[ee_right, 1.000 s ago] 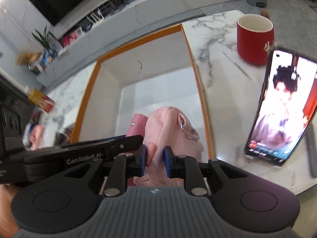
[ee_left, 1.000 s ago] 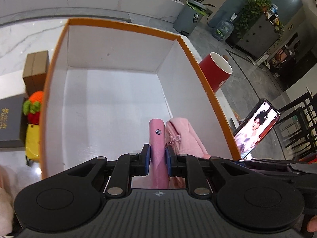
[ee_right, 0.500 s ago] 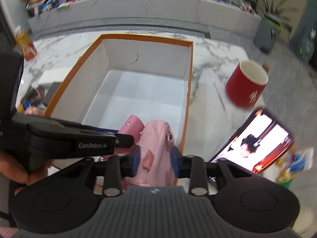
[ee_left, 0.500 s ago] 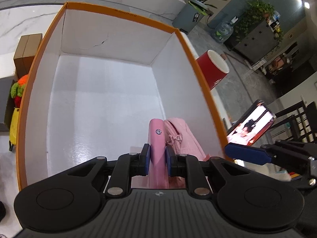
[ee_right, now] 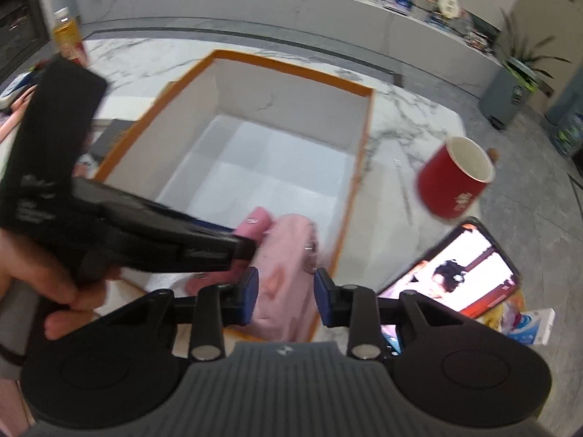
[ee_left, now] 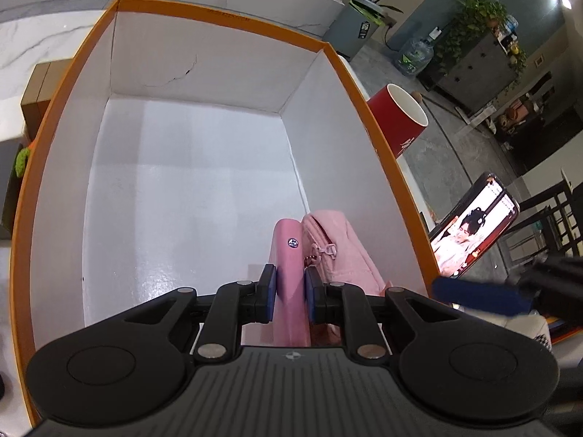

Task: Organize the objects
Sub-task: 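Lift the pink wallet and pink bag with both grippers over the orange box, then lower both pink items into the orange box and open both grippers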

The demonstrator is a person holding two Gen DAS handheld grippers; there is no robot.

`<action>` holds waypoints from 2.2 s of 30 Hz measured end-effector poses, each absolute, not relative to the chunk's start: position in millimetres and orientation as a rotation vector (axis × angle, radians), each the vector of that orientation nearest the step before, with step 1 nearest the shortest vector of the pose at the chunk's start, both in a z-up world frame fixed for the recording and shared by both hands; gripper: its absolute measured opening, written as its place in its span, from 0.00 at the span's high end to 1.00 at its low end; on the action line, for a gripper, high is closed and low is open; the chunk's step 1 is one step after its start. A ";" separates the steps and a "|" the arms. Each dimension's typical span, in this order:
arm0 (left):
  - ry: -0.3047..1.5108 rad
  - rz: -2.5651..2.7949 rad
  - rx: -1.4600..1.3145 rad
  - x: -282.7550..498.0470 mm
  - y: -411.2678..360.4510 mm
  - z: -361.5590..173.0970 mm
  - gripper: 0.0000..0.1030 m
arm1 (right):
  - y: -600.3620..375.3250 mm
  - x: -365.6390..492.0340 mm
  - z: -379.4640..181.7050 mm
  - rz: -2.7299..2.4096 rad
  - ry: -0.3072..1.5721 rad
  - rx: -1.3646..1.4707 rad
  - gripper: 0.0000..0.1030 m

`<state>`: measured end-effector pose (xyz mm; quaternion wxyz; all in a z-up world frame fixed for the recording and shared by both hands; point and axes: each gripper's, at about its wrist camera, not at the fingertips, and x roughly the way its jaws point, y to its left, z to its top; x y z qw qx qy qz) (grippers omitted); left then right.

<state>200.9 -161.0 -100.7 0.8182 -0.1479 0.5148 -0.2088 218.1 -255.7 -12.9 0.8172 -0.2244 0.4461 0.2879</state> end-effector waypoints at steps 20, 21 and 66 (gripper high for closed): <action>1.079 -0.400 -0.369 204.5 -132.2 -92.3 0.81 | -234.2 236.0 -35.9 0.559 0.997 -0.335 0.90; 1.077 -0.393 -0.353 205.5 -132.9 -93.5 0.81 | -238.1 239.0 -33.6 0.567 1.007 -0.281 0.90; 1.204 -0.454 -0.362 211.4 -191.9 -103.7 0.71 | -267.4 231.3 -34.3 0.492 0.988 -0.393 0.85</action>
